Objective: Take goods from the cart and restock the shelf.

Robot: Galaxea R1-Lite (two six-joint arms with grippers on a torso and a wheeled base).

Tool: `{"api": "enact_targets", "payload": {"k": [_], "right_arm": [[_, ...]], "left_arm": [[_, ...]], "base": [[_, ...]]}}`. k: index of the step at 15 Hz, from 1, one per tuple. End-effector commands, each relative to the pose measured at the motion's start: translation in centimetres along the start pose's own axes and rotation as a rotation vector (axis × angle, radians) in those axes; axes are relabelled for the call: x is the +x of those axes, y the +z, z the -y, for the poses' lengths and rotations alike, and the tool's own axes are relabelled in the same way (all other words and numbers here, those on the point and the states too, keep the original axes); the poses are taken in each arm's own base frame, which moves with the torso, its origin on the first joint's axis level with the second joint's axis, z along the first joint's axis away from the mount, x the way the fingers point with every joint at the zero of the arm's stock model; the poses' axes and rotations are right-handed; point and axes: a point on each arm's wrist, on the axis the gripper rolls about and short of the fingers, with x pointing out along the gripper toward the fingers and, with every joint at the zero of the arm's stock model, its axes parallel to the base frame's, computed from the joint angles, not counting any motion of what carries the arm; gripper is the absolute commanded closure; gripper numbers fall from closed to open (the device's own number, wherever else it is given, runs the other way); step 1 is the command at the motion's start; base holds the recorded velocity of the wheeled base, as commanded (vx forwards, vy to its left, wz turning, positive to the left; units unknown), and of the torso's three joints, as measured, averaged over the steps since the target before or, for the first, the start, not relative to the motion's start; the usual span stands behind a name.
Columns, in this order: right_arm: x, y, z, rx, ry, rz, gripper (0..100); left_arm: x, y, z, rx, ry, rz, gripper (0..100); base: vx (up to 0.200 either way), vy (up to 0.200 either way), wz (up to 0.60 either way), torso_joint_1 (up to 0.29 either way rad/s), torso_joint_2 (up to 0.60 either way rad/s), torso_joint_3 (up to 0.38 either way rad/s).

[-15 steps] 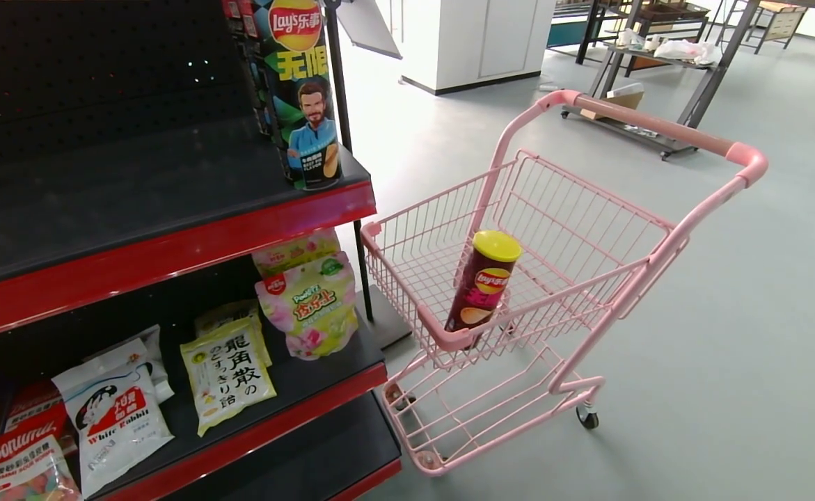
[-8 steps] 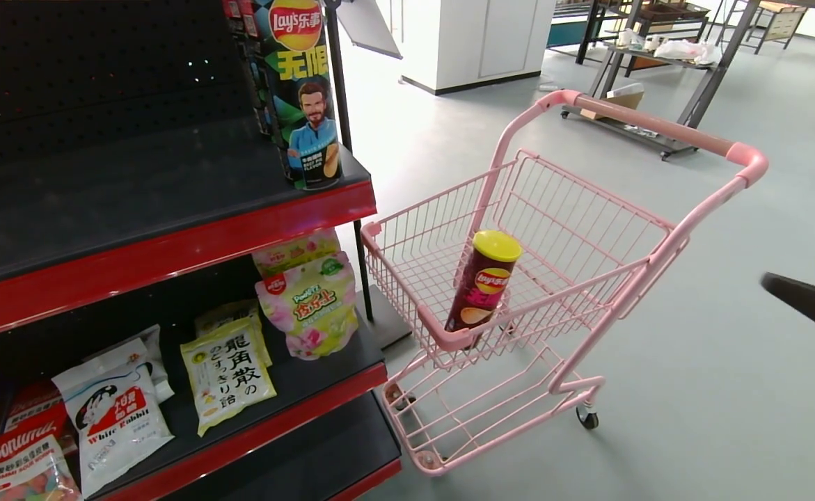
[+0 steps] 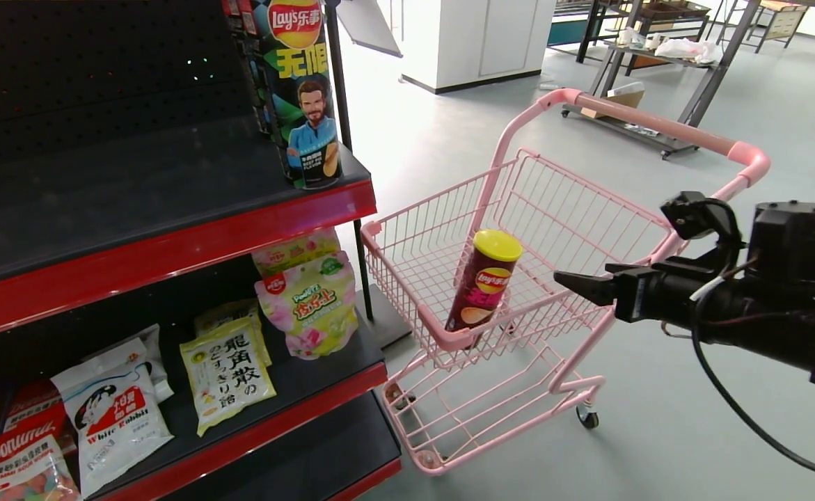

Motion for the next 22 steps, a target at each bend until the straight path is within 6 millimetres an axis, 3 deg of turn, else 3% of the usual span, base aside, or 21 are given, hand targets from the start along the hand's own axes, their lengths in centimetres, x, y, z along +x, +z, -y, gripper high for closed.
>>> {"api": "enact_targets", "payload": {"k": [1, 8, 14, 19, 20, 22], "right_arm": [[4.0, -1.7, -0.2, 0.003, 0.030, -0.068, 0], [8.6, -2.0, -1.3, -0.009, 0.076, -0.081, 0], [13.6, -2.7, -0.9, -0.010, 0.075, -0.080, 0], [16.7, -3.4, -0.6, 0.029, 0.078, -0.073, 0], [17.1, -3.3, -1.0, 0.032, 0.089, -0.060, 100], [17.2, -3.0, -1.1, 0.039, 0.092, -0.033, 100]], "left_arm": [[0.0, 0.0, 0.0, 0.000, 0.001, -0.001, 0], [0.0, 0.0, 0.0, 0.000, 0.001, -0.001, 0], [0.0, 0.0, 0.0, 0.000, 0.001, -0.001, 0], [0.0, 0.0, 0.0, 0.000, 0.001, -0.001, 0], [0.0, 0.0, 0.0, 0.000, 0.001, -0.001, 0], [0.0, 0.0, 0.0, 0.000, 0.001, -0.001, 0]], "base": [[0.000, 0.000, 0.00, 0.000, 0.00, 0.000], [0.000, 0.000, 0.00, 0.000, 0.00, 0.000], [0.000, 0.000, 0.00, 0.000, 0.00, 0.000], [0.000, 0.000, 0.00, 0.000, 0.00, 0.000], [0.000, 0.000, 0.00, 0.000, 0.00, 0.000], [0.000, 0.000, 0.00, 0.000, 0.00, 0.000]]}}
